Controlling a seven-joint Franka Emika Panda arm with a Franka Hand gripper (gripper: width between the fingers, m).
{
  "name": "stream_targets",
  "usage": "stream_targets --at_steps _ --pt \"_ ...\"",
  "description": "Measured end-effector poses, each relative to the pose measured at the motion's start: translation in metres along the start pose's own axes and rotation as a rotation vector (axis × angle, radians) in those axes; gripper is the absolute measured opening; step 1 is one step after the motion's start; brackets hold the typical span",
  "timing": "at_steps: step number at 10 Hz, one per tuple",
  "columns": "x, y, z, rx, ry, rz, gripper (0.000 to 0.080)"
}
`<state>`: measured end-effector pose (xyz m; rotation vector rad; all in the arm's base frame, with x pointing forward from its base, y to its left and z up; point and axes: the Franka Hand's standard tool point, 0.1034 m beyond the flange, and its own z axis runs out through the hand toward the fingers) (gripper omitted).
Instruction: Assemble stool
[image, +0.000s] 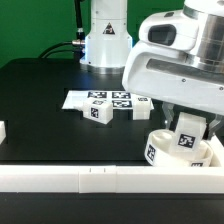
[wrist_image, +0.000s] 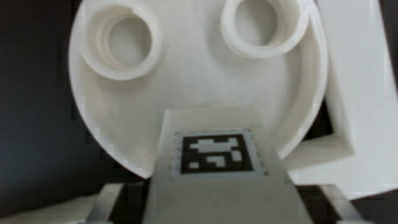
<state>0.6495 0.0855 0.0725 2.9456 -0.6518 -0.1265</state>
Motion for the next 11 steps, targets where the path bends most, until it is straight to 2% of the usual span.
stream_targets --at_steps 1,3,5,7,9,11 --pt "0.003 0.006 0.002 -0.006 0.003 0.157 0.0334" --pt "0.008 0.017 0.003 0.020 -0.029 0.484 0.0334" --pt "0.009 0.027 0.008 0.012 -0.039 0.687 0.0334" --pt "0.006 0.032 0.009 -0.004 -0.030 0.844 0.0335" --pt "0.001 0.037 0.009 -0.040 0.010 0.974 0.0335" --pt "0.001 0.037 0.008 -0.052 0.016 1.008 0.0335"
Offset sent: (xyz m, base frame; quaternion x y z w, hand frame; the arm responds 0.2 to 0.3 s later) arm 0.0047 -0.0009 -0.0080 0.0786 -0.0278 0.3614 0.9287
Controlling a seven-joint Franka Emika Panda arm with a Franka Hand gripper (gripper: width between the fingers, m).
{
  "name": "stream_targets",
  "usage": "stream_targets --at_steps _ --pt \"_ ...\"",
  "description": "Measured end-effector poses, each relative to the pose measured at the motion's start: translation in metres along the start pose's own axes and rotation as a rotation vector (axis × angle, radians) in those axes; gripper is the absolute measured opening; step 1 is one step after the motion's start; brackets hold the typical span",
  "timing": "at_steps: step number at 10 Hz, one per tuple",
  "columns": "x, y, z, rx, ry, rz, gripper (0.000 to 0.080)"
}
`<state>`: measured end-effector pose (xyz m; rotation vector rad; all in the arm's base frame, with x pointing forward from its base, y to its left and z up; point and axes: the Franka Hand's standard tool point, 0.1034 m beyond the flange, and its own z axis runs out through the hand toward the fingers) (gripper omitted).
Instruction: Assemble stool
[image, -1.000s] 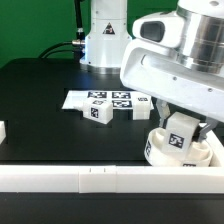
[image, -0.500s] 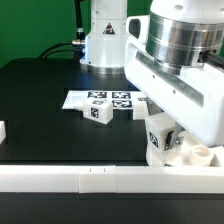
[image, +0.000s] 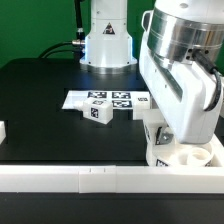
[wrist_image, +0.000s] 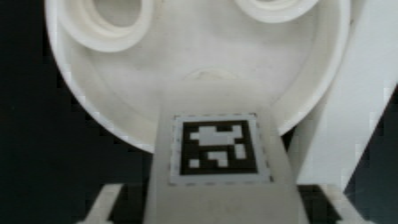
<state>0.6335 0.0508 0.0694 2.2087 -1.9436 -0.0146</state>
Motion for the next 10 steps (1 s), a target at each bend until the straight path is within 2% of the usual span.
stream_targets --at_steps 1,2,3,4,6,7,10 --pt "0.000 0.000 0.000 0.000 0.000 -0.004 0.0335" --pt "-0.001 0.000 0.000 0.002 0.000 -0.005 0.0546" --pt "-0.002 -0.002 -0.005 0.026 -0.006 -0.013 0.0546" --pt "0.000 0.002 -0.014 0.050 -0.023 -0.024 0.0626" --pt "0.008 0.014 -0.035 0.063 -0.047 -0.057 0.0646" --pt "0.007 0.015 -0.041 0.062 -0.051 -0.058 0.0649" --pt "0.006 0.015 -0.038 0.060 -0.049 -0.075 0.0649"
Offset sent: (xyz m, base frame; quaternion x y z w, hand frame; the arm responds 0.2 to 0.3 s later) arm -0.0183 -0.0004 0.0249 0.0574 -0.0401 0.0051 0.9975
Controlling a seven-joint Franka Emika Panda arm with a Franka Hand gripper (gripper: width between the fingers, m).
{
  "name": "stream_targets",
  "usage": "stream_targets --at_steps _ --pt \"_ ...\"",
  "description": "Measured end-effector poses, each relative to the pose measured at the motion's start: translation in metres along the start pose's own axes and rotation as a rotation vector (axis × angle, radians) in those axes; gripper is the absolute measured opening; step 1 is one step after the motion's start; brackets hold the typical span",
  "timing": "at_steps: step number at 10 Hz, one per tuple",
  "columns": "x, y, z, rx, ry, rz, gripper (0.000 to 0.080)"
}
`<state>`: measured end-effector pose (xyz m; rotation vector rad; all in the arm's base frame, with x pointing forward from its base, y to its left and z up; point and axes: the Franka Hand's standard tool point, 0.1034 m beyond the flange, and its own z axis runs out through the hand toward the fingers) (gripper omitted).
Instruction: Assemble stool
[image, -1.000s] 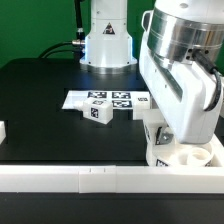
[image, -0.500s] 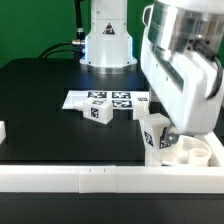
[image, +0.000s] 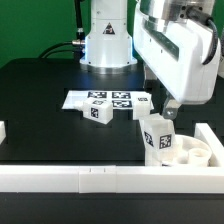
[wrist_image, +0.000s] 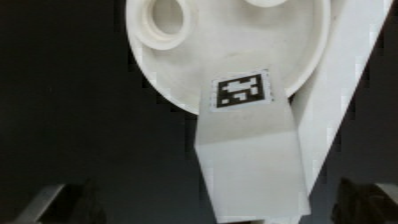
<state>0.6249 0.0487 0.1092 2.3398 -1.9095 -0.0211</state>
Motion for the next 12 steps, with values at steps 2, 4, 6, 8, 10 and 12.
stream_targets --at_steps 2,4,6,8,10,12 --pt "-0.016 0.006 -0.005 -0.001 -0.002 -0.116 0.0649" --pt "-0.024 0.025 -0.010 0.040 0.003 -0.373 0.0649" --pt "-0.028 0.040 -0.007 0.025 0.013 -0.573 0.0649" --pt "-0.027 0.040 -0.005 0.022 0.015 -0.697 0.0649" --pt "-0.029 0.047 0.000 0.031 -0.024 -0.836 0.0649" --pt "-0.031 0.068 0.001 0.000 -0.079 -1.008 0.0649"
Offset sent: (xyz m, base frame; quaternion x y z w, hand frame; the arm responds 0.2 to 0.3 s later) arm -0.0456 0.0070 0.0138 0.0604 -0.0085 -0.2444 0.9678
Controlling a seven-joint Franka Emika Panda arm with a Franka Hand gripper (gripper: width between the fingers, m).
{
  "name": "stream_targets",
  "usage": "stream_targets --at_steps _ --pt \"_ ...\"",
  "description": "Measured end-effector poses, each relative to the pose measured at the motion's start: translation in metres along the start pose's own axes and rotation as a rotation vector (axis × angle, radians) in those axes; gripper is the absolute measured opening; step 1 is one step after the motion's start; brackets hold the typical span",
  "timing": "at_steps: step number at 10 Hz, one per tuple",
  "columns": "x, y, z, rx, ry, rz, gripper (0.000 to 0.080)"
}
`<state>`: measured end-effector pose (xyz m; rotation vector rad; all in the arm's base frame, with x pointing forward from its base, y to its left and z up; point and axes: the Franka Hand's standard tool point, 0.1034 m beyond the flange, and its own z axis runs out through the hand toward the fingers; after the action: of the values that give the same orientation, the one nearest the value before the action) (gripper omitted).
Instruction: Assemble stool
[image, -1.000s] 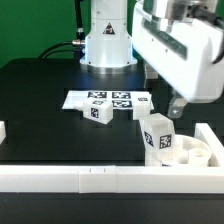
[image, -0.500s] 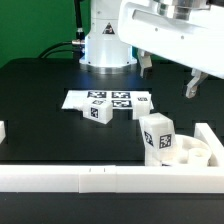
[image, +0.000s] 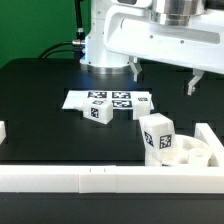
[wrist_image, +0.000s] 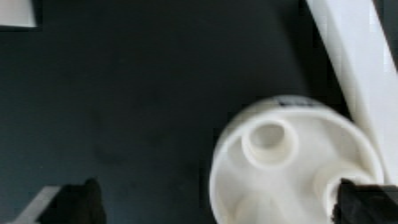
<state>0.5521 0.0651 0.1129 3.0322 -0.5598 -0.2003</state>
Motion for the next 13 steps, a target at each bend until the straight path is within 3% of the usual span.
stream_targets --at_steps 1,5,7,8,10,11,12,13 --pt "-0.006 0.002 -0.003 -0.005 -0.027 -0.062 0.0649" --pt "-0.005 0.006 0.001 -0.014 -0.041 -0.115 0.0649" --pt "-0.012 0.018 0.009 -0.009 -0.095 -0.267 0.0649" --pt "-0.023 0.032 0.010 0.006 -0.186 -0.274 0.0649" --pt "-0.026 0.041 0.012 -0.019 -0.295 -0.241 0.0649" --pt "-0.030 0.045 0.013 -0.048 -0.410 -0.235 0.0649" --pt "-0.030 0.047 0.022 -0.048 -0.471 -0.214 0.0649" --pt "-0.047 0.052 0.031 -0.068 -0.588 -0.181 0.0649"
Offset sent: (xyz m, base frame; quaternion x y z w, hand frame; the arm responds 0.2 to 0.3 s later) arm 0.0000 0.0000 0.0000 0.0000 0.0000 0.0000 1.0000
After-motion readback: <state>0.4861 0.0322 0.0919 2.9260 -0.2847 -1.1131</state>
